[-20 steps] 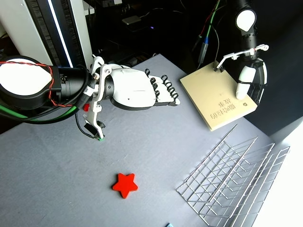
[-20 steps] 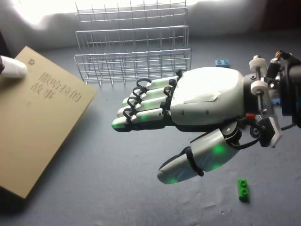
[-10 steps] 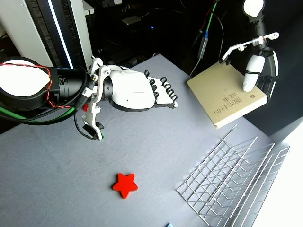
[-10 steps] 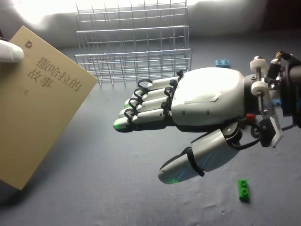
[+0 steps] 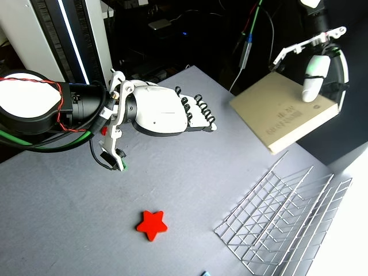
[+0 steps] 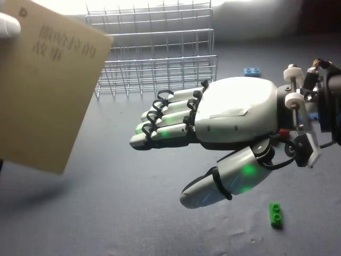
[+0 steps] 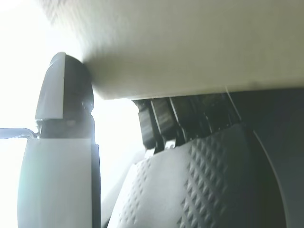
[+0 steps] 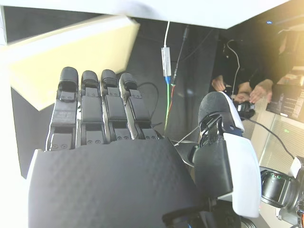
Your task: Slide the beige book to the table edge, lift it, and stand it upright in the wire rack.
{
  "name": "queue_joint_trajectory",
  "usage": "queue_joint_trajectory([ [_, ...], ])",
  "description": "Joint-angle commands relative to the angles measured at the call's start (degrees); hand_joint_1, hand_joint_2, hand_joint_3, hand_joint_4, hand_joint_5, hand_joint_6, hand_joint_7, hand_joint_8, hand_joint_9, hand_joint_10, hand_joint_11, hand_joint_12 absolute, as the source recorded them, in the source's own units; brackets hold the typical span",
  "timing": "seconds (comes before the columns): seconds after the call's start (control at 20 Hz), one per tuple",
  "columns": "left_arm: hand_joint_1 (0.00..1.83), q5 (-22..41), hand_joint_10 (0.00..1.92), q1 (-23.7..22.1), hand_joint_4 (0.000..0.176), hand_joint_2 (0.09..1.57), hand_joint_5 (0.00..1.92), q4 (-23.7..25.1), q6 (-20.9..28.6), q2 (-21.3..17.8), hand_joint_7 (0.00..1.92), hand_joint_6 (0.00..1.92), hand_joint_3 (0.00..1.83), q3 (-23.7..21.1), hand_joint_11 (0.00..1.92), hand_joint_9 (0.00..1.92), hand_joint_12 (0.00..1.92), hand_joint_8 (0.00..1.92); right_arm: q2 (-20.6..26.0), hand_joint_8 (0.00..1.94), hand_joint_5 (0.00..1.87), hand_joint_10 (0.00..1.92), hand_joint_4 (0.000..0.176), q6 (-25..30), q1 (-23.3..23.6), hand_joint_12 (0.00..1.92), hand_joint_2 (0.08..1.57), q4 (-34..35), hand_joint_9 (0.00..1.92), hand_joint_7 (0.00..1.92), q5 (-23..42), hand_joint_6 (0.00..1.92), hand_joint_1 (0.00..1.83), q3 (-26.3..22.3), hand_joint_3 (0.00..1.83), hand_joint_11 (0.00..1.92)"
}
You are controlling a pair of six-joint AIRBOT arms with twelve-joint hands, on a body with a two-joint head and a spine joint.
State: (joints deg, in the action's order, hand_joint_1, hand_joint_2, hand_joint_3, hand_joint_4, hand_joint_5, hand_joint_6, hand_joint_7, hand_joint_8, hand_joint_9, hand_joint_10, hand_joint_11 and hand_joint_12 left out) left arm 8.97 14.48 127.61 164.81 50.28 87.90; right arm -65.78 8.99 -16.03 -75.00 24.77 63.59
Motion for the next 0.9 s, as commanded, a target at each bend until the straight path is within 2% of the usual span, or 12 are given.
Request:
queue_joint_trajectory([
  [0.0,1.16,-6.6,1.29,-1.2,0.000,1.22,0.76,-2.1,0.8,-1.1,0.82,1.29,0.00,-0.2,0.55,0.75,1.61,1.35,0.3,0.01,0.14,0.01,0.000,0.0,0.0,0.34,1.19,2.6,0.10,0.13,2.9,0.01,0.00,-0.1,0.00,0.00],
  [0.15,1.17,-8.5,1.35,-3.2,0.000,1.23,0.75,-2.6,0.8,-1.5,0.82,1.25,0.00,-1.2,0.55,0.74,1.64,1.39,0.3,0.00,0.14,0.00,0.000,0.0,-0.2,0.38,1.19,2.3,0.11,0.13,2.9,0.00,0.00,-0.1,0.00,0.00],
  [0.25,1.18,-9.6,1.35,-4.5,0.000,1.21,0.76,-2.6,0.8,-1.5,0.85,1.22,0.00,-1.2,0.56,0.76,1.65,1.36,0.3,0.00,0.12,0.00,0.000,0.0,-0.2,0.32,1.18,2.3,0.08,0.10,2.8,0.00,0.00,-0.1,0.00,0.00],
  [0.3,1.31,-10.6,1.52,-5.2,0.000,1.22,0.74,-2.6,0.8,-1.5,0.81,1.21,0.00,-1.2,0.55,0.73,1.66,1.33,0.3,0.00,0.09,0.00,0.000,0.0,-0.2,0.23,1.18,2.3,0.05,0.07,2.8,0.00,0.00,-0.1,0.00,0.00],
  [0.35,1.33,-11.9,1.58,-5.7,0.000,1.23,0.70,-2.6,0.8,-1.5,0.78,1.25,0.00,-1.2,0.52,0.70,1.67,1.36,0.3,0.00,0.12,0.00,0.000,0.0,-0.2,0.30,1.18,2.3,0.08,0.10,2.8,0.00,0.00,-0.1,0.00,0.00],
  [0.4,1.34,-13.2,1.57,-6.2,0.000,1.22,0.71,-2.6,1.1,-1.4,0.79,1.23,0.00,-1.2,0.53,0.72,1.66,1.34,0.3,0.00,0.12,0.00,0.000,0.0,-0.2,0.32,1.18,2.3,0.09,0.11,2.8,0.00,0.00,-0.1,0.00,0.00],
  [0.45,1.21,-14.3,1.43,-6.5,0.000,1.22,0.76,-2.5,1.2,-1.4,0.84,1.23,0.00,-1.3,0.55,0.73,1.66,1.36,0.3,0.00,0.13,0.00,0.000,0.0,-0.3,0.36,1.18,2.3,0.10,0.12,2.8,0.00,0.00,-0.1,0.00,0.00],
  [0.5,1.32,-15.3,1.52,-7.0,0.000,1.21,0.74,-2.5,1.2,-1.3,0.83,1.22,0.00,-1.5,0.55,0.73,1.66,1.30,0.3,0.00,0.14,0.00,0.000,0.0,-0.3,0.39,1.17,2.3,0.11,0.13,2.8,0.00,0.00,-0.1,0.00,0.00],
  [0.55,1.34,-16.1,1.56,-7.5,0.000,1.22,0.72,-2.1,1.4,-1.3,0.81,1.24,0.00,-1.6,0.54,0.72,1.66,1.32,0.3,0.01,0.15,0.01,0.000,0.0,-0.3,0.40,1.17,2.3,0.12,0.14,2.8,0.01,0.00,-0.1,0.00,0.00],
  [0.6,1.34,-17.5,1.55,-8.0,0.000,1.22,0.72,4.8,8.0,-1.1,0.81,1.26,0.00,-1.7,0.54,0.73,1.65,1.30,0.2,0.01,0.15,0.00,0.000,0.0,-0.3,0.40,1.17,2.2,0.11,0.14,2.8,0.01,0.00,-0.1,0.00,0.00],
  [0.75,1.35,-19.4,1.54,-9.4,0.000,1.21,0.75,4.5,8.0,-0.5,0.82,1.19,0.00,-1.8,0.54,0.73,1.62,1.29,0.2,0.01,0.14,0.00,0.000,0.0,-0.5,0.37,1.16,2.0,0.10,0.13,2.8,0.01,0.00,-0.1,0.00,0.00],
  [0.85,1.34,-22.9,1.55,-10.2,0.000,1.21,0.74,3.8,8.0,0.1,0.81,1.22,0.00,-2.2,0.51,0.72,1.65,1.30,0.1,0.00,0.15,0.00,0.000,0.0,-0.5,0.39,1.16,1.9,0.11,0.13,2.8,0.01,0.00,-0.1,0.00,0.00],
])
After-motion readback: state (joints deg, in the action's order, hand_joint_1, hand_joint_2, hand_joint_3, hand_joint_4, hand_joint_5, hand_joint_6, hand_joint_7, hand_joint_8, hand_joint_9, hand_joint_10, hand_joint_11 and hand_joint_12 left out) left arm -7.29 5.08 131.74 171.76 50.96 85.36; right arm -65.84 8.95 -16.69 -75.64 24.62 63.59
